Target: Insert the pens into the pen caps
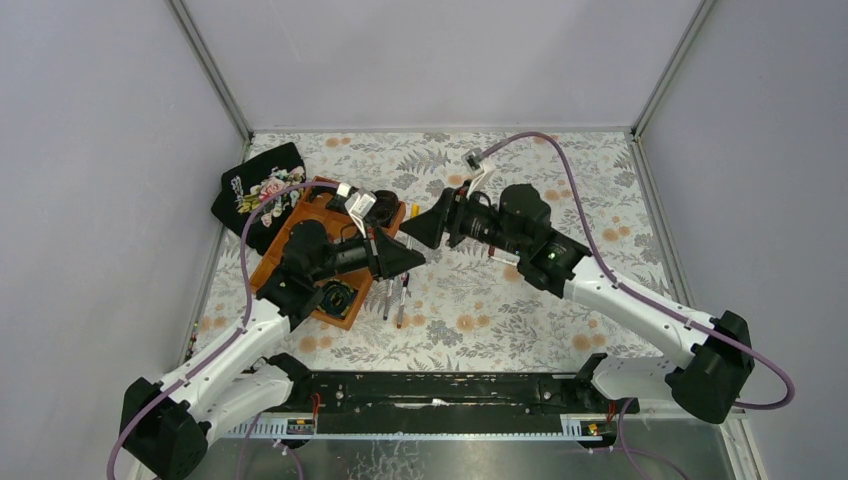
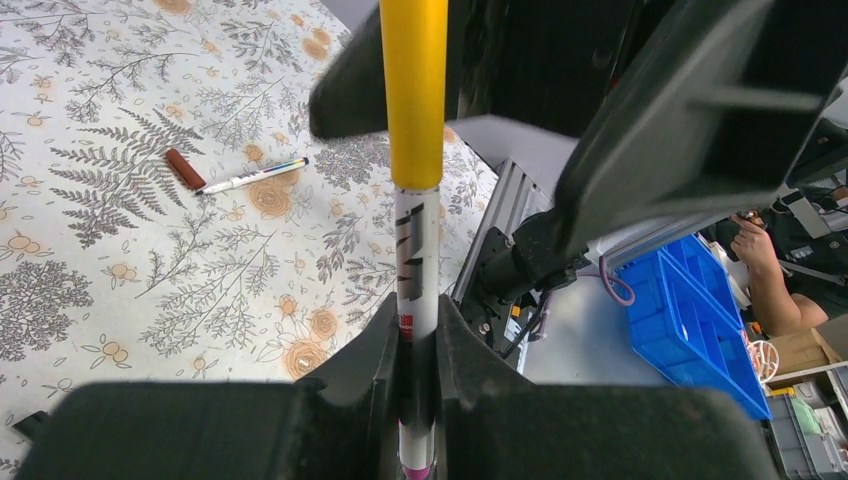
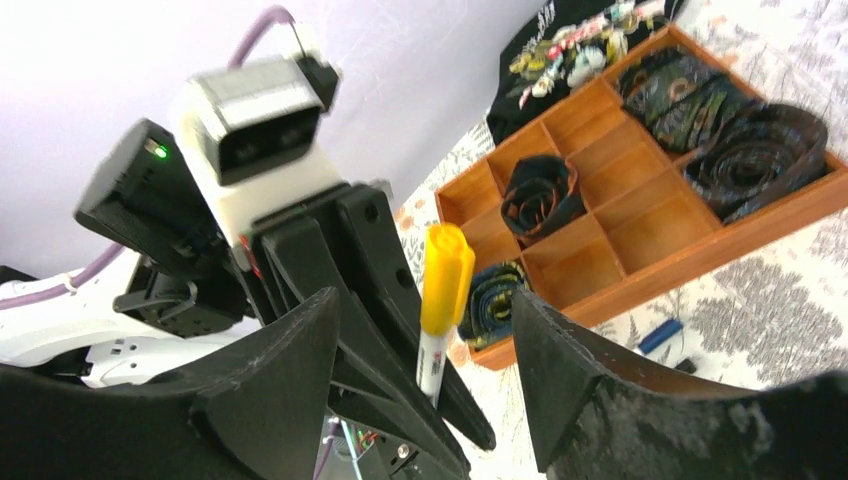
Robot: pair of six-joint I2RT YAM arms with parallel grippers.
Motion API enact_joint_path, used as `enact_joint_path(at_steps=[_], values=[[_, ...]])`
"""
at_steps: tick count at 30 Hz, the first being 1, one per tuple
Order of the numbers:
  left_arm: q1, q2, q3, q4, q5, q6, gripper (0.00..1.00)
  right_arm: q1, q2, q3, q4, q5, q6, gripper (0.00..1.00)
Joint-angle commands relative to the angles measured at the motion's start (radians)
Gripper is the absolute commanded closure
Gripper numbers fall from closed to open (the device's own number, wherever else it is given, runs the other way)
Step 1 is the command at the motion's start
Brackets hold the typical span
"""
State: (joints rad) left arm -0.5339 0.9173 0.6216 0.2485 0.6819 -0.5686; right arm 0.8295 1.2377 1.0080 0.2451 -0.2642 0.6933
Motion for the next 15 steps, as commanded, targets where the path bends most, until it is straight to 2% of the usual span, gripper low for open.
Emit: enact_joint_path(at_steps=[1, 5, 8, 12, 15], values=[[0.005, -0.021, 0.009, 0.064, 0.043, 0.016, 1.0, -0.041, -0.009, 0.105, 0.015, -0.044, -0.043, 0.3], [0.005, -0.027, 0.008, 0.061, 0.054, 0.015, 1.0, -0.075, 0.019, 0.134, 0.033, -0.098, -0.031, 0.32], [0.004, -0.028, 0.009, 0.056, 0.053, 0.016, 1.0, -0.076, 0.046, 0.162, 0.036, -0.159, -0.03, 0.44], [0.005, -0.025, 0.012, 0.058, 0.054, 0.017, 1.0, -0.076, 0.084, 0.183, 0.009, -0.23, -0.036, 0.54], [0.005, -0.024, 0.016, 0.062, 0.05, 0.016, 1.0, -0.075, 0.081, 0.157, 0.002, -0.249, -0.04, 0.76]])
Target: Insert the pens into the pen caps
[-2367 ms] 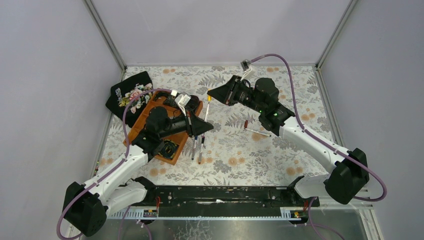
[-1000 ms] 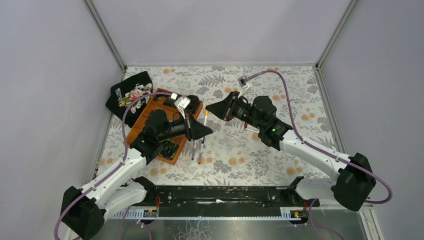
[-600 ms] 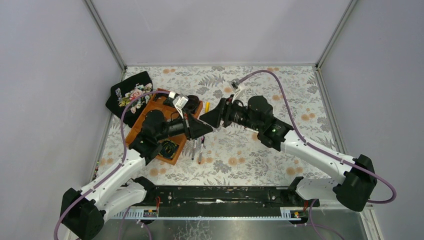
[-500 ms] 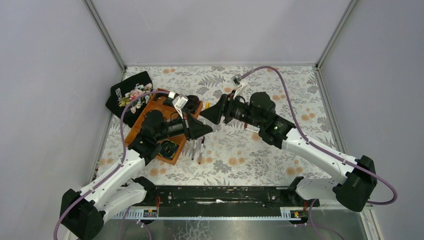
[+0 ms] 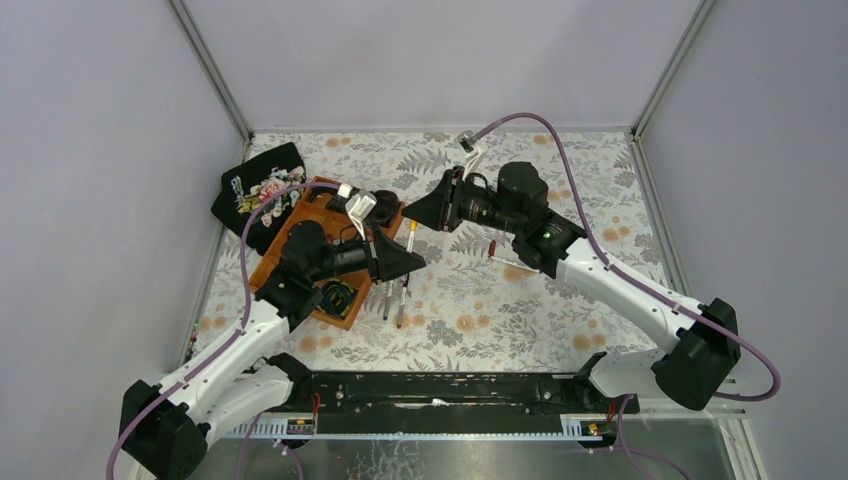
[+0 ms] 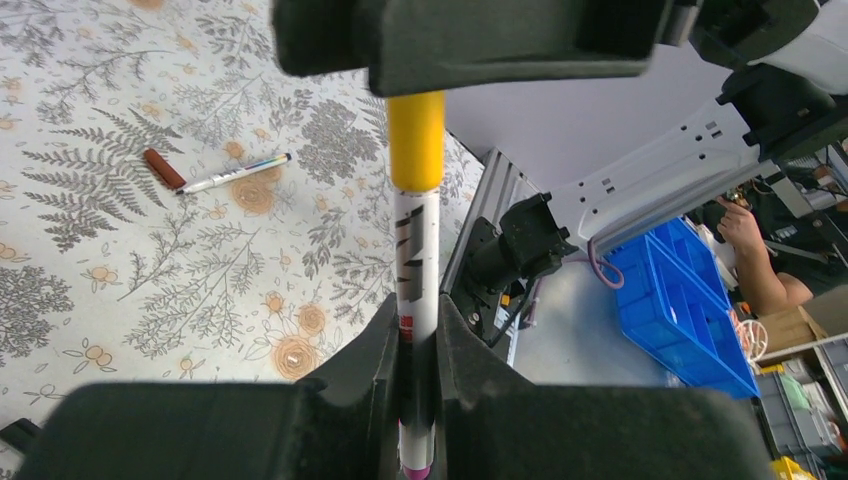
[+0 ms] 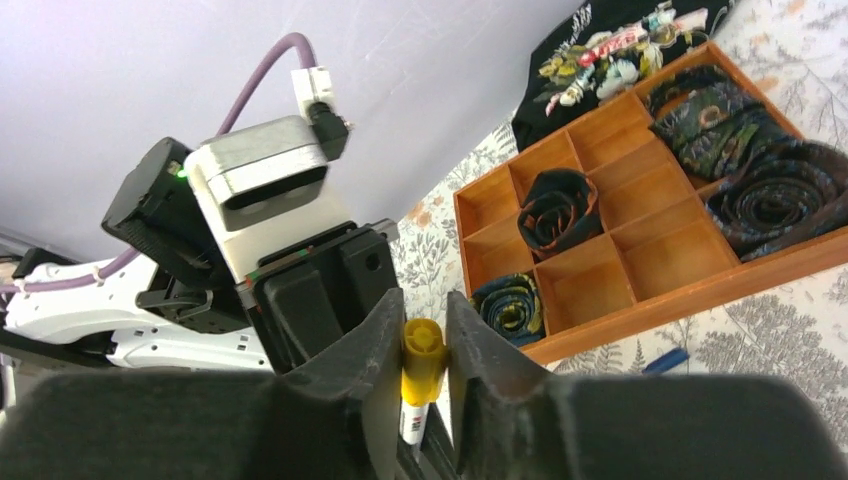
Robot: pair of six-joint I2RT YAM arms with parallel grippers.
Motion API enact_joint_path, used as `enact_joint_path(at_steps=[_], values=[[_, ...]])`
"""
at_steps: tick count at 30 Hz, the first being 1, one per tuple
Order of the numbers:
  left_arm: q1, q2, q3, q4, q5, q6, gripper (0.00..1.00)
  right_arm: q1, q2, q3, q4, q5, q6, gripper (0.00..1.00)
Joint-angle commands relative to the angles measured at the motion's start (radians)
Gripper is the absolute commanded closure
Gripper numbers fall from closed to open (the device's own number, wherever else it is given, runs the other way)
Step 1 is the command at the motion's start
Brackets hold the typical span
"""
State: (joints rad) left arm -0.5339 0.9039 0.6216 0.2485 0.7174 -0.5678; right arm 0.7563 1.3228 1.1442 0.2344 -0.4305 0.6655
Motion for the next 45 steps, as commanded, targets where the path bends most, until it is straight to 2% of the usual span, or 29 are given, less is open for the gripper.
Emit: enact_joint_path(at_steps=[1, 3, 4, 12, 16, 21, 23, 25, 26, 28, 31, 35, 41, 45], values=[[0.005, -0.012, 0.018, 0.063, 0.013, 0.016, 1.0, -0.003, -0.008, 0.011, 0.011, -0.083, -0.012, 0.83], [0.005, -0.014, 0.018, 0.073, 0.004, 0.008, 1.0, -0.002, -0.016, -0.013, 0.004, -0.087, -0.012, 0.97], [0.005, -0.016, 0.017, 0.083, 0.001, 0.003, 1.0, -0.003, -0.018, -0.026, 0.003, -0.094, -0.008, 1.0], [0.006, -0.016, 0.052, 0.143, -0.048, -0.024, 1.0, 0.013, -0.039, -0.202, 0.008, -0.163, 0.043, 1.0], [0.014, -0.016, 0.069, 0.175, -0.091, -0.033, 1.0, 0.064, -0.039, -0.284, 0.016, -0.17, 0.081, 1.0], [0.038, 0.007, 0.073, 0.244, -0.066, -0.076, 1.0, 0.125, -0.033, -0.37, 0.042, -0.19, 0.131, 1.0], [0.044, 0.015, 0.074, 0.225, -0.069, -0.065, 1.0, 0.127, -0.058, -0.371, -0.014, -0.164, 0.097, 1.0], [0.043, 0.02, 0.08, 0.131, -0.1, -0.014, 1.0, 0.125, -0.091, -0.311, -0.175, -0.046, -0.003, 1.0], [0.042, 0.025, 0.081, 0.066, -0.126, 0.008, 1.0, 0.12, -0.098, -0.258, -0.275, 0.029, -0.053, 0.94], [0.037, 0.031, 0.054, -0.029, -0.179, 0.021, 1.0, 0.085, -0.095, -0.161, -0.43, 0.177, -0.135, 0.73], [0.001, 0.024, -0.042, -0.1, -0.27, -0.014, 1.0, -0.043, -0.101, -0.113, -0.5, 0.257, -0.18, 0.41], [-0.101, 0.051, -0.104, -0.218, -0.433, -0.071, 1.0, -0.208, -0.093, -0.139, -0.503, 0.326, -0.243, 0.25], [-0.273, 0.218, -0.059, -0.382, -0.664, -0.095, 1.0, -0.351, 0.027, -0.17, -0.565, 0.412, -0.341, 0.24], [-0.344, 0.341, 0.009, -0.452, -0.764, -0.08, 0.96, -0.362, 0.118, -0.149, -0.62, 0.459, -0.422, 0.27]])
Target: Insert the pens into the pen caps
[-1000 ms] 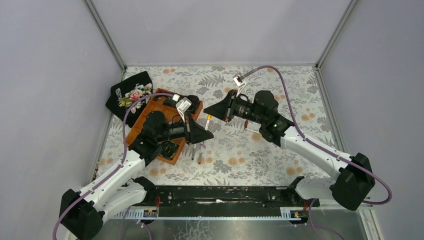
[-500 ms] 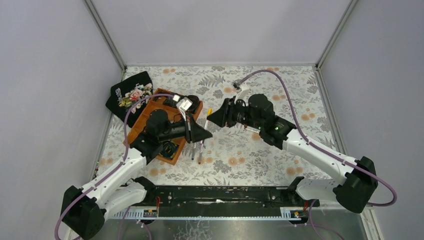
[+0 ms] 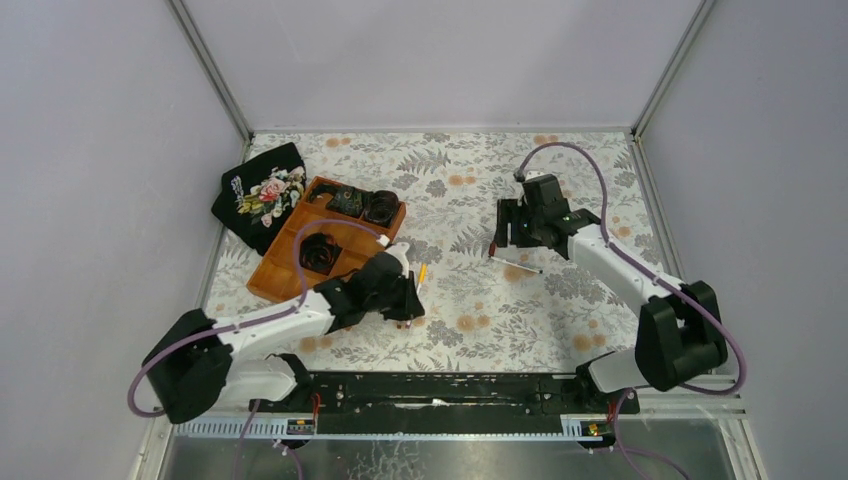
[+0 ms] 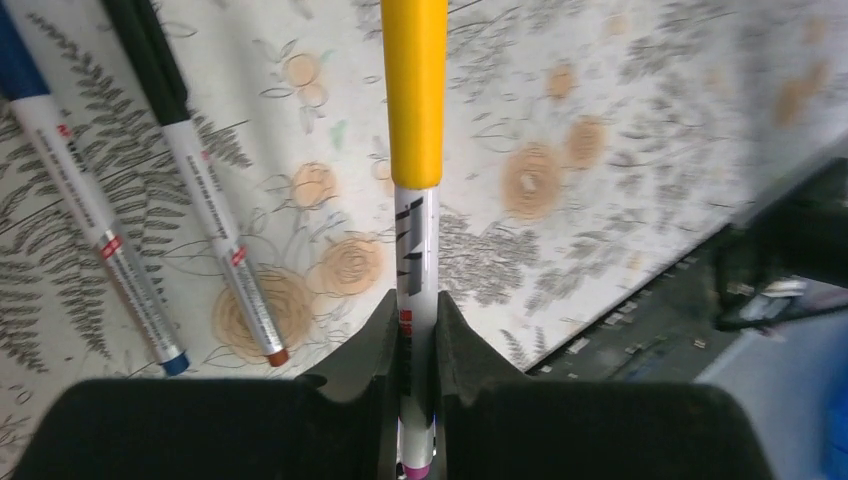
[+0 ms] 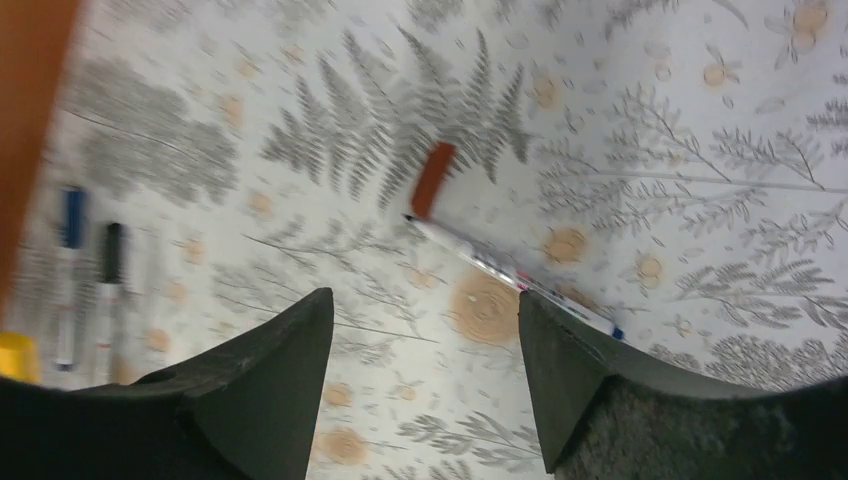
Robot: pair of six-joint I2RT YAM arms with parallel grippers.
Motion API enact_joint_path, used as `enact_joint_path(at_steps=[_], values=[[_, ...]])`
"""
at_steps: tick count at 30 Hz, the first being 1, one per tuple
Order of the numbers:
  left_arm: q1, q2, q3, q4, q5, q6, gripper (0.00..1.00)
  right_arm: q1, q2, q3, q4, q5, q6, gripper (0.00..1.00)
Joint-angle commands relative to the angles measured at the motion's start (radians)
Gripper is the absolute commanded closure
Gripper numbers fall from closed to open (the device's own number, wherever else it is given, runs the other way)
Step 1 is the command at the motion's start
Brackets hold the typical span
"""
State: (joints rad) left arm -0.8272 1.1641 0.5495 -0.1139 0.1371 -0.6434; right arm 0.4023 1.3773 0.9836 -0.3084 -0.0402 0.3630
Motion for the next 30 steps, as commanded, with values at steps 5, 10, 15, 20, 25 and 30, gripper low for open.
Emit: enact_joint_path(at_steps=[5, 10, 15, 20, 25, 30], values=[[-0.108, 0.219, 0.16, -0.138, -0.262, 0.014, 0.92, -0.009, 0.178, 0.061, -0.139, 0.042, -0.215, 0.32], [-0.149, 0.343, 0.222, -0.196, -0.335, 0.009, 0.91, -0.008, 0.242, 0.085, -0.143, 0.022, -0.274, 0.36], [-0.173, 0.424, 0.274, -0.294, -0.424, -0.017, 0.9, -0.008, 0.28, 0.093, -0.135, 0.005, -0.325, 0.46], [-0.184, 0.449, 0.283, -0.314, -0.431, -0.019, 0.82, -0.009, 0.334, 0.099, -0.108, 0.015, -0.353, 0.5], [-0.189, 0.449, 0.281, -0.323, -0.433, -0.027, 0.75, -0.008, 0.377, 0.11, -0.092, 0.026, -0.37, 0.52], [-0.189, 0.431, 0.271, -0.325, -0.44, -0.042, 0.74, -0.006, 0.401, 0.103, -0.085, -0.015, -0.383, 0.59]])
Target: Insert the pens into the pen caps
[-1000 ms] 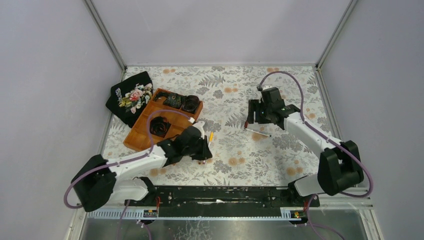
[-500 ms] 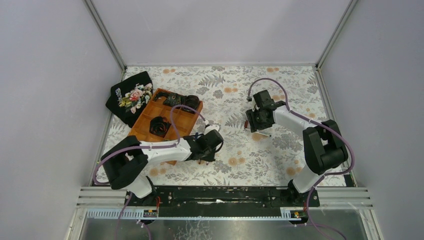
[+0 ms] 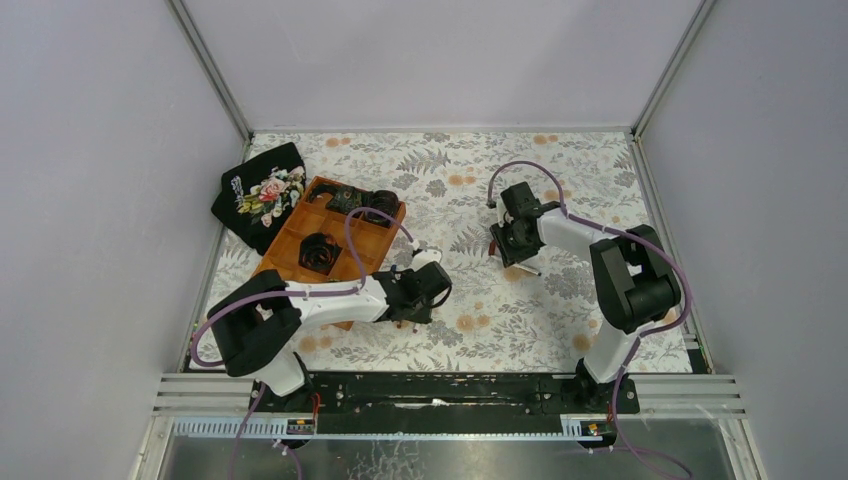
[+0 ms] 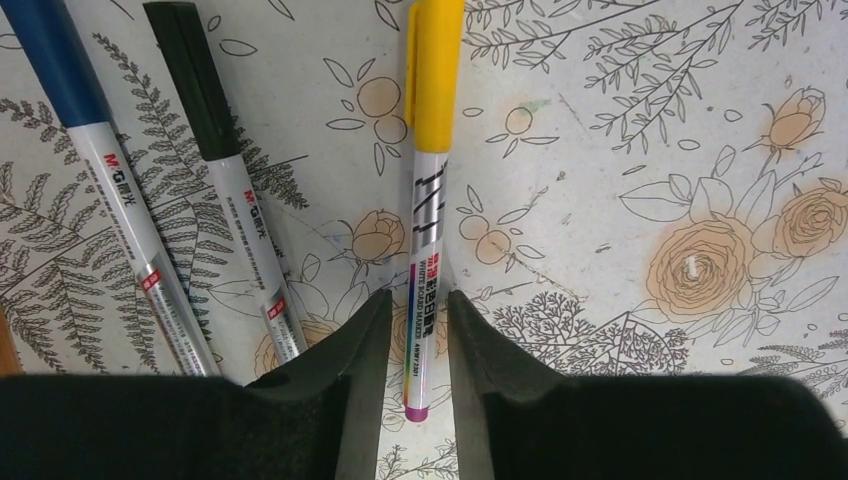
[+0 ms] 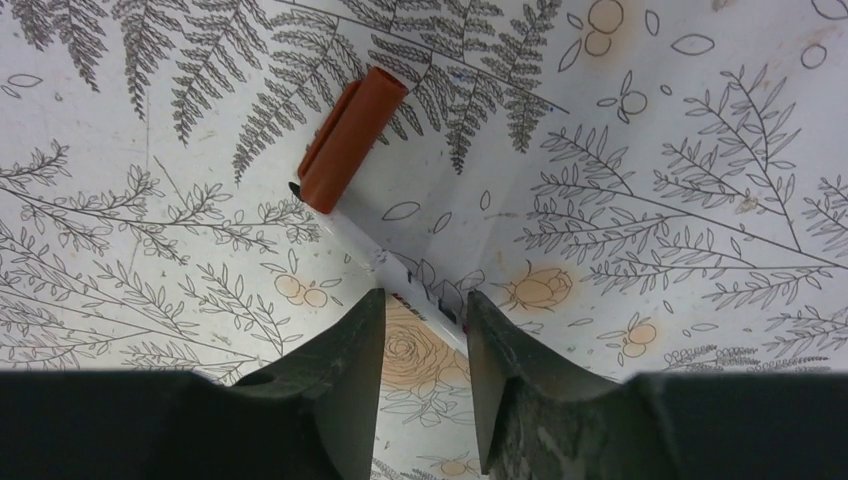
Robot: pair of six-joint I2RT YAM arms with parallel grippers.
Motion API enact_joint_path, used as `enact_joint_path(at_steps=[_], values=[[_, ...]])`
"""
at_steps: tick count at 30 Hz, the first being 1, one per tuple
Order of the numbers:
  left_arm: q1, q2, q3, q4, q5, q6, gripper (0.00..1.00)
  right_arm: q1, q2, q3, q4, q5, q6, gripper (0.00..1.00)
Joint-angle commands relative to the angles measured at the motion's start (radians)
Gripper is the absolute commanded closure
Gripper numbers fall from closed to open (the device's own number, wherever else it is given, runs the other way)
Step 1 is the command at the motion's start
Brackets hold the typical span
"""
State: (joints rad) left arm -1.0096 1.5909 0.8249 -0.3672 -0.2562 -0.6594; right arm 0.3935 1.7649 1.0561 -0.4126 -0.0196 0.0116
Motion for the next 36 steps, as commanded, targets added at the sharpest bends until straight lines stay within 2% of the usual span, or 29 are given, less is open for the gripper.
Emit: enact_joint_path(at_steps=[1, 3, 4, 8, 11, 14, 19, 23, 28, 33, 36], values=[[-0.008, -0.004, -0.009, -0.072, -0.052, -0.031, 0.73, 0.007, 0.015, 0.026, 0.018, -0.045, -0.033, 0.61], [-0.01, -0.038, -0.016, -0.072, -0.066, -0.039, 0.71, 0.027, 0.02, 0.019, 0.012, -0.066, -0.038, 0.64], [-0.009, -0.099, -0.028, -0.064, -0.085, -0.043, 0.67, 0.064, 0.028, 0.014, 0.001, -0.096, -0.052, 0.7], [-0.01, -0.209, -0.041, -0.061, -0.136, -0.038, 0.57, 0.146, 0.054, 0.001, -0.013, -0.118, -0.048, 0.81], [-0.01, -0.307, -0.057, -0.05, -0.18, -0.031, 0.48, 0.191, 0.053, -0.015, -0.006, -0.146, -0.004, 0.95], [-0.01, -0.426, -0.096, -0.004, -0.187, -0.02, 0.4, 0.227, -0.003, -0.039, 0.038, -0.215, 0.071, 1.0], [-0.01, -0.616, -0.153, 0.125, -0.101, -0.017, 0.28, 0.259, -0.173, -0.063, 0.19, -0.326, 0.276, 1.0], [-0.008, -0.692, -0.171, 0.203, -0.038, -0.054, 0.24, 0.261, -0.312, -0.139, 0.456, -0.399, 0.506, 1.0], [-0.009, -0.685, -0.169, 0.248, 0.014, -0.122, 0.22, 0.264, -0.395, -0.226, 0.797, -0.452, 0.769, 1.0], [-0.008, -0.655, -0.162, 0.308, 0.047, -0.149, 0.21, 0.287, -0.425, -0.25, 0.954, -0.477, 0.882, 1.0], [-0.006, -0.628, -0.146, 0.276, -0.006, -0.17, 0.24, 0.295, -0.434, -0.252, 0.982, -0.5, 0.912, 1.0]])
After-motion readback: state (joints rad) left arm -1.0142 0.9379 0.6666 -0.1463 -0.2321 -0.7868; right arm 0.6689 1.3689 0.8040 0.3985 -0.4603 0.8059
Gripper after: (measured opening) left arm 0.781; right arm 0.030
